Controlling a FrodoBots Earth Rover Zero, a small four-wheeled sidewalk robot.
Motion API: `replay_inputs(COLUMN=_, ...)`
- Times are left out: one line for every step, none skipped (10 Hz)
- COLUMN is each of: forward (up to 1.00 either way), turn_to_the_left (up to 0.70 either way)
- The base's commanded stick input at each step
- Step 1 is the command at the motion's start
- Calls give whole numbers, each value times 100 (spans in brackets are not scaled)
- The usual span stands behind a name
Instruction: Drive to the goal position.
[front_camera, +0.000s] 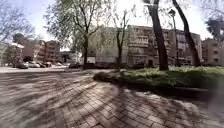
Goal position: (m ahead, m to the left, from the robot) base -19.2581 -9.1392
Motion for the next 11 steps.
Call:
replay_inputs(forward=0, turn_to_the_left=70)
replay_inputs(forward=0, turn_to_the_left=70)
replay_inputs(forward=0, turn_to_the_left=70)
replay_inputs(forward=0, turn_to_the_left=70)
replay_inputs(forward=0, turn_to_the_left=70)
replay_inputs(forward=0, turn_to_the_left=70)
replay_inputs(forward=0, turn_to_the_left=70)
replay_inputs(forward=0, turn_to_the_left=70)
replay_inputs(forward=0, turn_to_the_left=70)
replay_inputs(forward=0, turn_to_the_left=70)
replay_inputs(forward=0, turn_to_the_left=70)
